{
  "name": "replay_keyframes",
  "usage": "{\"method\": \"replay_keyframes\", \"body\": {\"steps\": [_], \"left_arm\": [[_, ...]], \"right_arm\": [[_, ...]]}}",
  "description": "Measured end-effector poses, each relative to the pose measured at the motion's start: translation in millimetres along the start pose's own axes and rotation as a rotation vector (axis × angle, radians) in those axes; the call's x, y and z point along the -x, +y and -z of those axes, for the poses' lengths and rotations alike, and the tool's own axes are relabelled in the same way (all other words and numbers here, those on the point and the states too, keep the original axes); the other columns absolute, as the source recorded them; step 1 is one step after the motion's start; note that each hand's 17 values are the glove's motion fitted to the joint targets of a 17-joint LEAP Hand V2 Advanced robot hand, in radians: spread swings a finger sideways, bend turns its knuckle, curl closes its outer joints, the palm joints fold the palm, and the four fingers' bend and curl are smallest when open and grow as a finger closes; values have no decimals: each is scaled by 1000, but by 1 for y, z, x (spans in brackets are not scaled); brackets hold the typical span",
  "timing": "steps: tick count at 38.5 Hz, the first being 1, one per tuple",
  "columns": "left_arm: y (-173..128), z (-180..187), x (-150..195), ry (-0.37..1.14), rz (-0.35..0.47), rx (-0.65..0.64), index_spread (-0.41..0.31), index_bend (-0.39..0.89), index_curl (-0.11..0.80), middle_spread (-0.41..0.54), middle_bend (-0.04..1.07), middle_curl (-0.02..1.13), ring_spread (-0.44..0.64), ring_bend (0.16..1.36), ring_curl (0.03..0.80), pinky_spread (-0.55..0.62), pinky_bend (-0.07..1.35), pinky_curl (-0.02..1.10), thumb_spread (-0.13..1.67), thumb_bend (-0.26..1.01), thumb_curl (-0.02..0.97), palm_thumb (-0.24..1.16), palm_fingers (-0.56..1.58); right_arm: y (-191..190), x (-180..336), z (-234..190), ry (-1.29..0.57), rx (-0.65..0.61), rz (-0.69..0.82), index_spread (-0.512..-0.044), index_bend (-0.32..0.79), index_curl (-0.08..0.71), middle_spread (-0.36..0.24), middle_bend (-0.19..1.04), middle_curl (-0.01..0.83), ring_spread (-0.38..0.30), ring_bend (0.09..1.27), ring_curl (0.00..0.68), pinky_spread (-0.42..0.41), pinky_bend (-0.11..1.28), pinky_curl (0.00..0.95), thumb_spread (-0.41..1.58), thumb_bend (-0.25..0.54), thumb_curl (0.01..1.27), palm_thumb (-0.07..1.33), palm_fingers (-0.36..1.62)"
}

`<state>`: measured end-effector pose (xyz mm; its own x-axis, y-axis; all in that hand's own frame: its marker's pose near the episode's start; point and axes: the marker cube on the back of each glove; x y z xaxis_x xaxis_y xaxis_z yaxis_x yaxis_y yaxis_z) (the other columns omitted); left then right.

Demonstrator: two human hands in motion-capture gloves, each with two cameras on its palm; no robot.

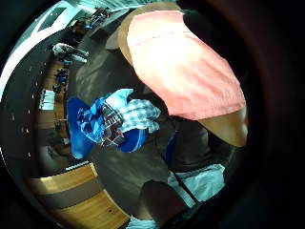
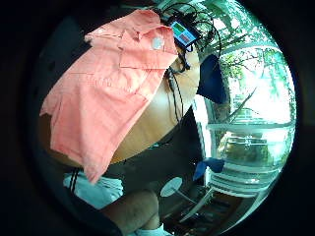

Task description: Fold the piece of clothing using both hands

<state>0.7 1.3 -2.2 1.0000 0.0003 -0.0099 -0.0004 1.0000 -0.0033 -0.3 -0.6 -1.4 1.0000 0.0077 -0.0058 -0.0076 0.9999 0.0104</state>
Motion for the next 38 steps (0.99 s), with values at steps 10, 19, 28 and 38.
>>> {"method": "replay_keyframes", "body": {"steps": [10,19,28,38], "left_arm": [[-1,-1,1,14,-4,16,-100,83,47,65,219,167,224,590,200,310,522,172,872,-3,79,50,241],[-2,-4,4,12,-1,21,-114,105,89,76,239,232,258,640,234,368,569,209,1040,-16,129,40,193],[0,-4,6,10,-8,0,-118,114,126,79,250,277,269,669,253,389,595,233,1103,-18,165,29,164],[-3,-47,10,-1,-6,49,-119,136,167,83,251,311,272,681,264,398,600,249,1116,-17,200,34,159]], "right_arm": [[-2,9,2,7,0,17,-323,149,131,-12,212,143,127,287,123,250,440,194,903,54,104,148,269],[1,16,5,11,1,41,-362,152,177,-13,199,199,150,299,157,288,445,236,1077,16,155,154,245],[7,12,2,11,14,76,-374,148,205,-11,195,240,158,306,182,301,447,265,1144,-14,194,159,228],[17,-10,-41,-10,127,76,-372,126,220,-5,193,271,166,312,203,302,477,296,1145,-24,224,143,206]]}}
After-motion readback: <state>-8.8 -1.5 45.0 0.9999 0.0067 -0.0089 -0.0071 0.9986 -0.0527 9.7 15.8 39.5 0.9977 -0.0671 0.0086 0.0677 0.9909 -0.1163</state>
